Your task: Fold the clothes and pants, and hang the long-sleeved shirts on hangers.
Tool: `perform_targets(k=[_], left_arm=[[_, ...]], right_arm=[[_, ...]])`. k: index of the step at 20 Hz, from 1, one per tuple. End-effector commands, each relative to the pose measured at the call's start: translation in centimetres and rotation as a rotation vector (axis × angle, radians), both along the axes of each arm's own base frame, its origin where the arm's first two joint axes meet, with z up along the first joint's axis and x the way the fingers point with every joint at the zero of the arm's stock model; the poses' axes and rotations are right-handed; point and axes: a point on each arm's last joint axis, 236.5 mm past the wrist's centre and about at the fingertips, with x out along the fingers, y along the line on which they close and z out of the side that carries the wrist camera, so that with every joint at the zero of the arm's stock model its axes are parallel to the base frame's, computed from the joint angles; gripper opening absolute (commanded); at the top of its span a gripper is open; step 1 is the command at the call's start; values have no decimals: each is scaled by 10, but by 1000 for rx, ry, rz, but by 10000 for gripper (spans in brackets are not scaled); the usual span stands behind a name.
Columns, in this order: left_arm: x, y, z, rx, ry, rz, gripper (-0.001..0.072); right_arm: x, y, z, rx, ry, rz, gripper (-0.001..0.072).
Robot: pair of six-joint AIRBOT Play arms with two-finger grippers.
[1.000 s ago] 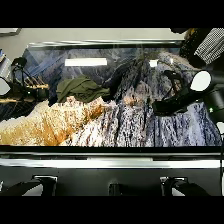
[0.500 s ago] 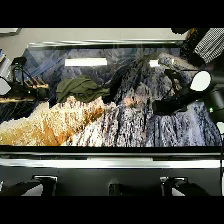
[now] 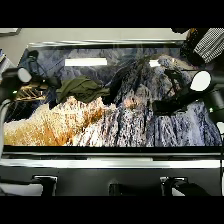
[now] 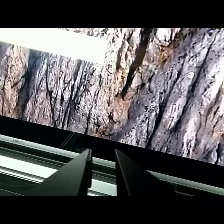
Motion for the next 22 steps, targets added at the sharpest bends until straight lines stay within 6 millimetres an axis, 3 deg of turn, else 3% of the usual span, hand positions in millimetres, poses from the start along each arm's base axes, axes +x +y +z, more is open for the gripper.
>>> perform_targets(k=[1, 3, 6, 7, 8, 9, 11, 15, 17, 19, 22], left_arm=[[41, -8, -72, 1, 64, -8, 720], [52, -12, -100, 2, 90, -14, 720], [60, -20, -119, 3, 112, -27, 704], [57, -21, -121, 3, 128, -31, 504], [49, -23, -121, 6, 166, -41, 94], [40, -26, -117, 12, 210, -72, 17], [16, -46, -103, -33, 305, -157, 15], [-37, -139, -44, -149, 369, -367, 13], [-82, -202, -22, -164, 422, -498, 14], [-137, -266, -17, -162, 510, -596, 14], [-209, -340, -29, -96, 575, -714, 14]], right_arm=[[0, 0, 0, 0, -2, 0, 191], [1, 0, 0, 1, -1, -4, 191], [4, 1, 1, 3, -14, -7, 191], [6, 1, 1, 4, -25, -10, 192], [8, 1, 2, 7, -32, -21, 192], [9, 1, 2, 9, -32, -32, 192], [6, 1, 1, 10, -14, -49, 192], [-6, -1, 6, 6, 12, -50, 192], [-13, -4, 16, -3, -5, -46, 192], [-21, -12, 27, -29, -34, -38, 191], [-39, -23, 43, -69, -63, -15, 191]])
